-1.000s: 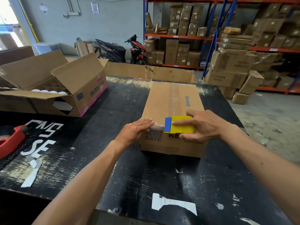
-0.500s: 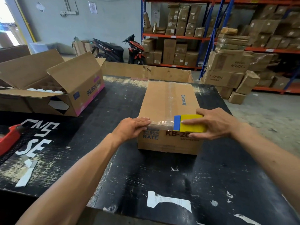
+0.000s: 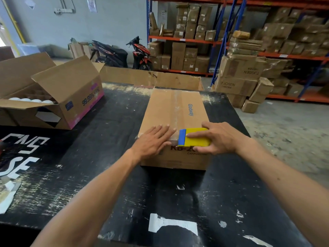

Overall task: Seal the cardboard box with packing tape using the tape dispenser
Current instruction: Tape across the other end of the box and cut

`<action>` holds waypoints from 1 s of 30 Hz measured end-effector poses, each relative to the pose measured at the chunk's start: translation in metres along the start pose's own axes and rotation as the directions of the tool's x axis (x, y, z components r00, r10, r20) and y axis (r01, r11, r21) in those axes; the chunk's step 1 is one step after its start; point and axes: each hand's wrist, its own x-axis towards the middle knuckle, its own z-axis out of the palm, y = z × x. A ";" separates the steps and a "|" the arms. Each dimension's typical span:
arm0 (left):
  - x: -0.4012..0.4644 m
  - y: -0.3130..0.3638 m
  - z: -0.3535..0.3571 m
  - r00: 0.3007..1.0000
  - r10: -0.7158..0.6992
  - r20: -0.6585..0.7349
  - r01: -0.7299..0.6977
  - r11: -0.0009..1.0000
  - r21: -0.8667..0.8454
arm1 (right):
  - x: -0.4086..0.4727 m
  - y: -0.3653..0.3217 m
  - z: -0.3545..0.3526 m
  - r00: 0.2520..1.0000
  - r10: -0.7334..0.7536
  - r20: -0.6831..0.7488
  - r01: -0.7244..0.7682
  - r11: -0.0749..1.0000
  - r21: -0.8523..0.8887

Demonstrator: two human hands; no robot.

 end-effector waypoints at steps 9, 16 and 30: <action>0.003 -0.002 0.013 0.993 0.016 -0.117 -0.012 0.999 0.032 | -0.004 0.005 0.001 1.000 -0.021 0.009 0.021 1.000 -0.017; 0.001 -0.006 0.011 0.993 0.024 -0.116 -0.024 1.000 0.002 | -0.033 0.033 0.000 0.998 -0.034 -0.049 0.035 0.999 0.028; 0.042 0.040 0.011 0.982 0.082 -0.171 -0.075 0.996 0.044 | -0.018 0.025 0.001 0.992 -0.100 -0.082 0.094 0.992 -0.078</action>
